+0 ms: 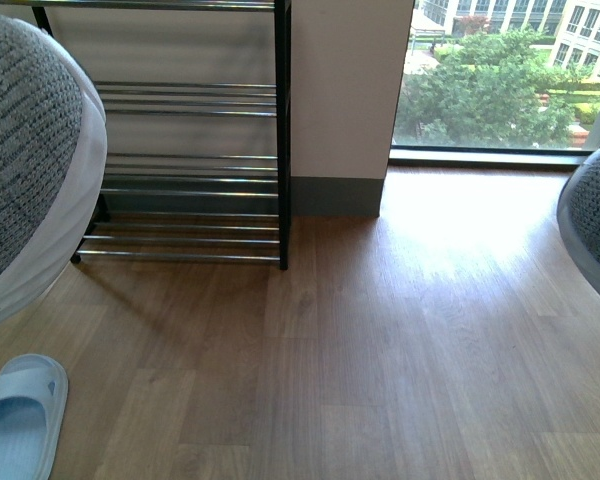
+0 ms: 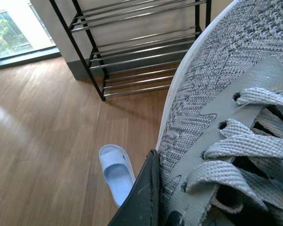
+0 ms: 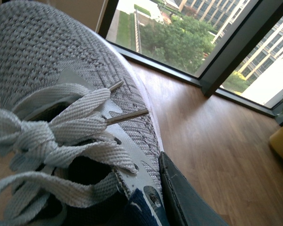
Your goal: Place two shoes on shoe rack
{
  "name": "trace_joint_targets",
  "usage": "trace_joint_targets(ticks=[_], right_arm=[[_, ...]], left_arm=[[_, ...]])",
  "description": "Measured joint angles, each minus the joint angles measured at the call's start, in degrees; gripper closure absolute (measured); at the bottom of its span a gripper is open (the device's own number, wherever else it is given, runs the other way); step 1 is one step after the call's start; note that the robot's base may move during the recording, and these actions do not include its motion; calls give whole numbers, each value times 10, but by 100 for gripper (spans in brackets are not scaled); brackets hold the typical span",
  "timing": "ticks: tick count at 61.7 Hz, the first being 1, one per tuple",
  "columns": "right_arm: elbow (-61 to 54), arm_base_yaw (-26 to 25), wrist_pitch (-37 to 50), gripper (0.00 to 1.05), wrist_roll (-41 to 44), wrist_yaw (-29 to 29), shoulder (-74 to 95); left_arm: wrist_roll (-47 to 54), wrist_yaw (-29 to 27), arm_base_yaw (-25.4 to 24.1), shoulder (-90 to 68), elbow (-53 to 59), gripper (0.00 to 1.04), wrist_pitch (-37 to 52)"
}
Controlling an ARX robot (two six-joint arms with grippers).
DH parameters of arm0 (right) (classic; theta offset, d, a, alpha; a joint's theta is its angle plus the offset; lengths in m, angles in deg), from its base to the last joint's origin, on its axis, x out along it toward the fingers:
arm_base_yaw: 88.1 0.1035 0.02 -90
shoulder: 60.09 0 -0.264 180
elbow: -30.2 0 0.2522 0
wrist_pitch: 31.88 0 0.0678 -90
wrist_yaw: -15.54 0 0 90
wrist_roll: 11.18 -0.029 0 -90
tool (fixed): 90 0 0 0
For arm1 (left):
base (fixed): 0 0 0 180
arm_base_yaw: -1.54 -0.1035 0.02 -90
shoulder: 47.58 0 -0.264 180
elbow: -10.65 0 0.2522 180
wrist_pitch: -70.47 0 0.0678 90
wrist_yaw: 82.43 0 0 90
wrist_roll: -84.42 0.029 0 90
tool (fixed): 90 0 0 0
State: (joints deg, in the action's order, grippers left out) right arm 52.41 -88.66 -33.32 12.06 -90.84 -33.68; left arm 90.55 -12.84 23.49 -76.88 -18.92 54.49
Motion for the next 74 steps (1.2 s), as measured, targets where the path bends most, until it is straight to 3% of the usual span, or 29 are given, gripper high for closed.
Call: trace_joint_targets(ticks=[74], right_arm=[[0,1,0,103,-1,3,1]], left_arm=[[0,-2,0,0,0,103,0]])
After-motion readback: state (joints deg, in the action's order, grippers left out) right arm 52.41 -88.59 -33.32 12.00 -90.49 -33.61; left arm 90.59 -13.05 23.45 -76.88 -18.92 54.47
